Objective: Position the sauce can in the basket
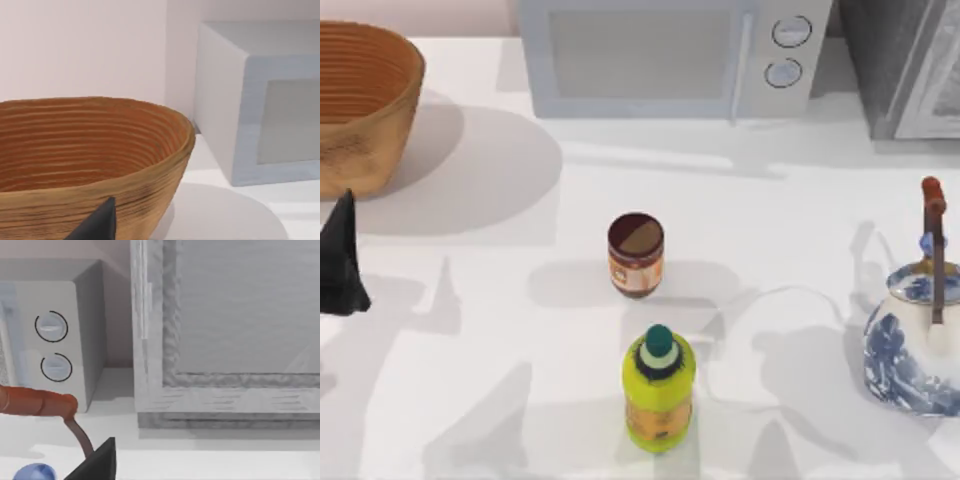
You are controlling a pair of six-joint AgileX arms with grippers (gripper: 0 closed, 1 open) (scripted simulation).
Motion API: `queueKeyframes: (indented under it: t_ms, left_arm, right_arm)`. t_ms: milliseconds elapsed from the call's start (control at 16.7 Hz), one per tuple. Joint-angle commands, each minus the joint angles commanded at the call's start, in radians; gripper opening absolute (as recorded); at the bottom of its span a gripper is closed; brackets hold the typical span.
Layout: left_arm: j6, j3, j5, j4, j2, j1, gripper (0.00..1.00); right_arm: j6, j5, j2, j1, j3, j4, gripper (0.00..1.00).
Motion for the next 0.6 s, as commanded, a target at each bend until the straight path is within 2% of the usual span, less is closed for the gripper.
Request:
queueKeyframes:
  t_ms: [300, 600]
  left_arm:
    - [-0.002, 0.154, 0.263, 0.311, 0.495, 0.006, 1.0]
    - [-0.003, 0.332, 0.564, 0.648, 1.024, -0.046, 1.0]
  right_arm:
    - [0.0, 0.0, 0.0, 0.0, 0.0, 0.0, 1.0]
    - [0.0, 0.0, 0.0, 0.0, 0.0, 0.0, 1.0]
